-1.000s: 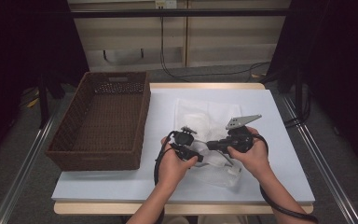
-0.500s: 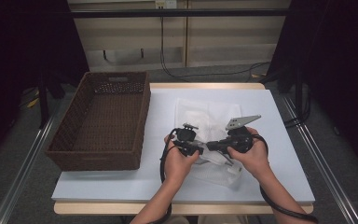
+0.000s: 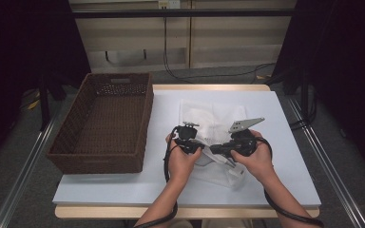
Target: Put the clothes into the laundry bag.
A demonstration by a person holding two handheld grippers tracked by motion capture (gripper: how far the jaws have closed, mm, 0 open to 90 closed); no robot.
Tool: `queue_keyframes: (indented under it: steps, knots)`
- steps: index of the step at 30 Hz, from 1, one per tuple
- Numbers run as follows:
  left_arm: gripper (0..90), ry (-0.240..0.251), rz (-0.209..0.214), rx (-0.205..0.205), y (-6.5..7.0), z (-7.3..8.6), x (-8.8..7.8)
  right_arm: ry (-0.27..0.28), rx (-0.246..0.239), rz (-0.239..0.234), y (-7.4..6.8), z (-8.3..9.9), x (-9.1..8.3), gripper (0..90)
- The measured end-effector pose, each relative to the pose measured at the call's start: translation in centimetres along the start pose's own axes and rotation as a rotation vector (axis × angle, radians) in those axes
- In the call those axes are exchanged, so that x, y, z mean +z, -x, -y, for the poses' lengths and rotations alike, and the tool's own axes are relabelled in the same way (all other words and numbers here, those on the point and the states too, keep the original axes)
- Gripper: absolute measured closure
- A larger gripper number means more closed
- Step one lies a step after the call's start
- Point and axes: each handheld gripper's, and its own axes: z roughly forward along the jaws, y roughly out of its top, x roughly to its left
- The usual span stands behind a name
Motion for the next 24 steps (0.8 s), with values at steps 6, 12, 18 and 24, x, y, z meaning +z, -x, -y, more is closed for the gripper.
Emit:
queue_keyframes:
  steps: [6,12,18,24]
  knots:
    - [61.4,-0.064,0.042,0.022,0.2,0.1,-1.2,-0.002,0.003,0.001,0.2,0.1,0.0,90.0]
    - [49.6,-0.083,0.051,0.092,0.8,0.0,-3.4,0.006,0.008,0.010,0.3,0.1,-0.2,90.0]
    - [43.6,-0.069,0.030,0.135,0.8,-0.1,-5.1,0.000,-0.003,0.015,0.1,0.0,-0.2,90.0]
    - [36.8,-0.055,-0.013,0.152,0.4,-0.5,-6.4,0.011,0.000,0.014,0.1,-0.1,-0.5,90.0]
